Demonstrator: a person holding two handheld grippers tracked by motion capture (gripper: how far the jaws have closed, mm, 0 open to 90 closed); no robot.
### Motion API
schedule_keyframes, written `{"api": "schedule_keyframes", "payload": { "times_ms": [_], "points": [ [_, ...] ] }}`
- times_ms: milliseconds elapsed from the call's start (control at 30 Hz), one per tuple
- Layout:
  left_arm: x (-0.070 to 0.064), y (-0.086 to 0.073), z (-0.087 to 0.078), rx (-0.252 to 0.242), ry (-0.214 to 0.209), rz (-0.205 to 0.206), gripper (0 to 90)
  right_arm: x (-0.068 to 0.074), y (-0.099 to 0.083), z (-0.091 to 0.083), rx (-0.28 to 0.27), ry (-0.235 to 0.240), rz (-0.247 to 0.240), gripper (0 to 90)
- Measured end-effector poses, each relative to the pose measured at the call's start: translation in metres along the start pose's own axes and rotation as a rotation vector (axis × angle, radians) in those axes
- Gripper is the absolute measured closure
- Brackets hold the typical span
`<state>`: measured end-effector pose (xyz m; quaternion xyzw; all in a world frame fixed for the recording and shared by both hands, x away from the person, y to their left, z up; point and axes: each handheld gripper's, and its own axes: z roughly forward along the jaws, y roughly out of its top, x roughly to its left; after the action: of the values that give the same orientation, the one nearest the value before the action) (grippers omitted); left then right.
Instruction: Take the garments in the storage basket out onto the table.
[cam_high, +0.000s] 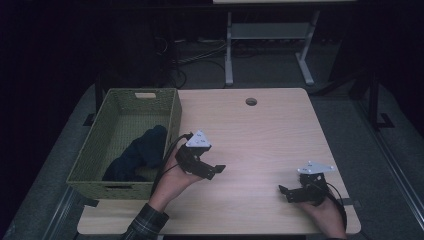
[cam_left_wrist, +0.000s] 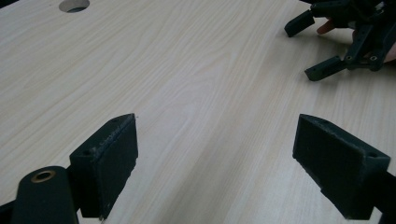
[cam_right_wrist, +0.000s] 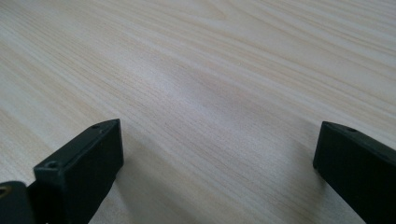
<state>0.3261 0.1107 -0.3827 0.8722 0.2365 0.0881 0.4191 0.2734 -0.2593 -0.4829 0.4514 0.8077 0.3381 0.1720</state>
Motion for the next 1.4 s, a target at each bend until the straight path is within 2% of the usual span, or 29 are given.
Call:
{"api": "schedule_keyframes", "payload": {
  "times_ms": [100,233,467,1133,1400],
  "points": [
    [0.002,0.002,-0.005,-0.01,0.003,0.013,13.8,0.0,0.0,0.0,0.001,0.0,0.001,1.2],
    [0.007,0.007,-0.013,-0.029,-0.019,0.013,13.8,0.0,0.0,0.0,-0.001,0.0,0.001,1.2],
    [0.011,0.009,-0.021,-0.027,-0.04,-0.004,13.8,0.0,0.0,0.0,0.0,0.0,0.003,1.2],
    [0.018,0.009,-0.047,0.005,-0.022,-0.016,14.0,0.0,0.0,0.0,-0.004,-0.001,0.004,1.2],
    [0.023,0.008,-0.062,-0.008,-0.006,-0.029,14.0,0.0,0.0,0.0,-0.002,-0.001,0.003,1.2]
  ]
}}
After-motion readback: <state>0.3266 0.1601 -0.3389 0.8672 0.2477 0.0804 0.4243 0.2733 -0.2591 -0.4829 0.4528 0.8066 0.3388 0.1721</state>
